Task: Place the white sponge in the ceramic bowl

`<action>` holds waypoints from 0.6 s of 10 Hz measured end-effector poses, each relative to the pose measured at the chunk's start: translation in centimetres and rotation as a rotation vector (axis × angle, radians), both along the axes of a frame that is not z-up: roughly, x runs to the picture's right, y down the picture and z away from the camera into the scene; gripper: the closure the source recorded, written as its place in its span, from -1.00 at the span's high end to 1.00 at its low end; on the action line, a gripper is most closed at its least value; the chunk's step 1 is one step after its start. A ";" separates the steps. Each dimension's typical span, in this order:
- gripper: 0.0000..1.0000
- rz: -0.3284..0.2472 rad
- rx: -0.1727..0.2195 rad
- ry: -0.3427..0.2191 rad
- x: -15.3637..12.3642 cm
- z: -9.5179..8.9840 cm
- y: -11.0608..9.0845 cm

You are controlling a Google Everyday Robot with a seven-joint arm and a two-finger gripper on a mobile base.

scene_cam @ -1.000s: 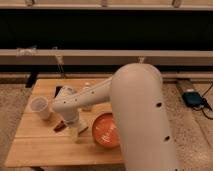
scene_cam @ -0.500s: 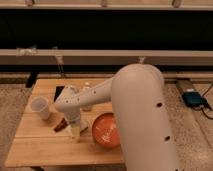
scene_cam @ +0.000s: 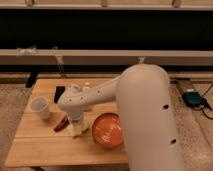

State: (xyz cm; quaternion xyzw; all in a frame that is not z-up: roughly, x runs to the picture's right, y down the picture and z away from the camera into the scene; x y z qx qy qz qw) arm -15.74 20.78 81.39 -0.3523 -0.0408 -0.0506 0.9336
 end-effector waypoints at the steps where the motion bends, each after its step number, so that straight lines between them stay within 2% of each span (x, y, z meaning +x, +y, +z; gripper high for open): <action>1: -0.83 0.016 0.009 -0.017 0.0 -0.9 -0.8; 2: -0.97 0.035 0.017 -0.039 -0.1 -2.1 -1.8; 6: -1.00 0.104 0.087 -0.150 0.3 -8.0 -7.3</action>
